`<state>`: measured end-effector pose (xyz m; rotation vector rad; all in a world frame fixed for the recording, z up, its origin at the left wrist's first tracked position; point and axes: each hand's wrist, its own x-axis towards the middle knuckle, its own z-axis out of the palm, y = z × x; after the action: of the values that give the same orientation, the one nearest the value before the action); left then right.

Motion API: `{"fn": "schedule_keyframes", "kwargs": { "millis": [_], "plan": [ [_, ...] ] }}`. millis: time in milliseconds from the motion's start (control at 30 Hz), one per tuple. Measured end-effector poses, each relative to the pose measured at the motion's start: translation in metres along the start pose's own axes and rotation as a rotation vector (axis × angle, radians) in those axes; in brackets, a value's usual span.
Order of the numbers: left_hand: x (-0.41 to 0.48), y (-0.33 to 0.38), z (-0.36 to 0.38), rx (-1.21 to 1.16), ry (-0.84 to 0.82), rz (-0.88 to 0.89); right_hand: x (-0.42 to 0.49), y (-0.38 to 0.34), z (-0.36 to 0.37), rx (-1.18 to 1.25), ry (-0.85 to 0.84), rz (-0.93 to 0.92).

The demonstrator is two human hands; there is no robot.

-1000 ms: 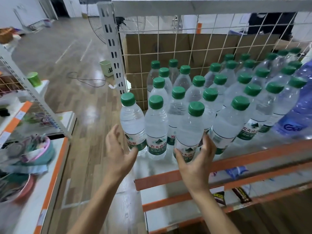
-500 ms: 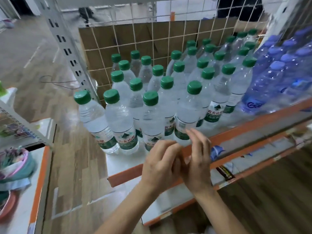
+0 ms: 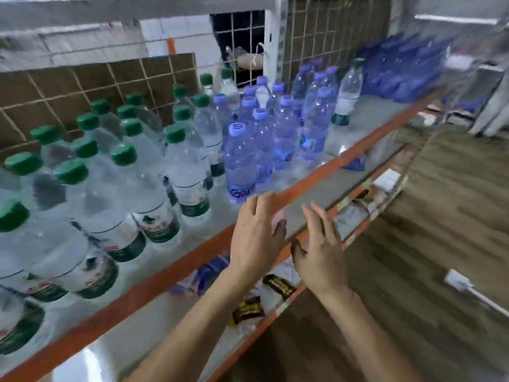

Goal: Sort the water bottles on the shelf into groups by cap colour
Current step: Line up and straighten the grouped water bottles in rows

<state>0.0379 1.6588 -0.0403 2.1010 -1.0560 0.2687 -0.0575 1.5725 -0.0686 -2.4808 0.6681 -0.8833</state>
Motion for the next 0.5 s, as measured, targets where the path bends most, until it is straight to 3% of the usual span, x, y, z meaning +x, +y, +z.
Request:
{"fn": "schedule_keyframes", "kwargs": {
  "millis": [300,500],
  "plan": [
    [0.116,0.059,0.127,-0.165,-0.006,-0.154,0.087,0.126,-0.044,0.025,-0.097,0.155],
    [0.204,0.054,0.215,-0.21,0.16,-0.295,0.179,0.202,-0.039,0.076,-0.124,0.089]
  ]
}}
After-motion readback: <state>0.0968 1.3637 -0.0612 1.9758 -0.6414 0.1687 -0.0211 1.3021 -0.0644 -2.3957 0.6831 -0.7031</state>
